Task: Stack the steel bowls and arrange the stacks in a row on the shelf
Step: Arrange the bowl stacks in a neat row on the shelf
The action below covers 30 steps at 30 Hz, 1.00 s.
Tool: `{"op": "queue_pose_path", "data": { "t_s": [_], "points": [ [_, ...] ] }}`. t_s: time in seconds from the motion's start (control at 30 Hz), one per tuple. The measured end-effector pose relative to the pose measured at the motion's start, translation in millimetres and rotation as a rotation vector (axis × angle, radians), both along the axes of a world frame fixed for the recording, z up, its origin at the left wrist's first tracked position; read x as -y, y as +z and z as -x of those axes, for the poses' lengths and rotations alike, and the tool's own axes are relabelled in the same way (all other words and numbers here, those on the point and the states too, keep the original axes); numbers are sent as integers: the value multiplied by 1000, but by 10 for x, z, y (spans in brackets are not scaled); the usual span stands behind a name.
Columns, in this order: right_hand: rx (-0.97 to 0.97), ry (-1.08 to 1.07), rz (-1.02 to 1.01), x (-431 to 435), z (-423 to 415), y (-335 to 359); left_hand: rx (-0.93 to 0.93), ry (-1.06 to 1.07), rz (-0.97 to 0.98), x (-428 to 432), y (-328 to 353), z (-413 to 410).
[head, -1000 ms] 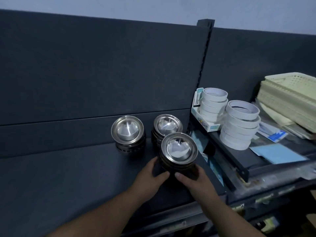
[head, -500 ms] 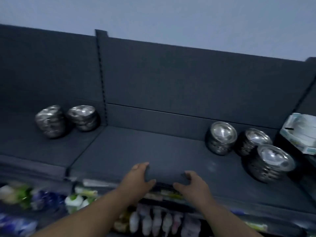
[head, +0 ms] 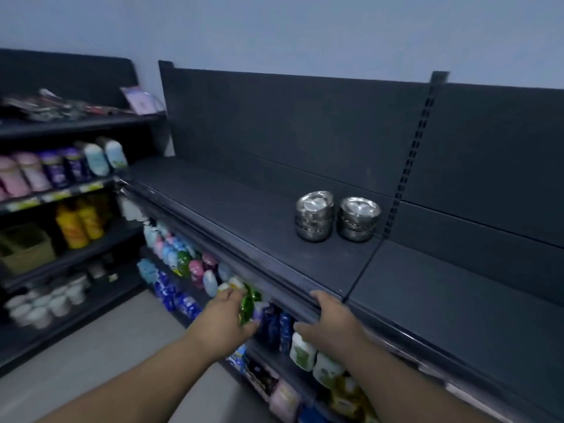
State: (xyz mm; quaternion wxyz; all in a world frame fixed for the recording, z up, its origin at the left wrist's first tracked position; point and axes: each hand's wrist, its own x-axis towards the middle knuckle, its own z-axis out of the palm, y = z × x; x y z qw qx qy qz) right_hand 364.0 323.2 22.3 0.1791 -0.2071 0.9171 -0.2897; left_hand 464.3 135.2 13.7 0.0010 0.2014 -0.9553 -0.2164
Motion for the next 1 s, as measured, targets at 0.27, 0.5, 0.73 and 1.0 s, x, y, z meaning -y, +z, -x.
{"op": "queue_pose_path", "data": {
  "t_s": [0.27,0.5,0.73,1.0],
  "points": [
    [-17,-7,51,831,1000,-91,-38,75,-8,877,-2,769],
    [-68,-238,89,917,2019,-157,-82,-2,-72,1241,35,1886],
    [-50,-349,68,1055,2427,-226,-75,-171,-232,1386,-41,2784],
    [-9,-439,176,1535,2606,-305,-130,-412,-482,1757,-26,3502]
  ]
}}
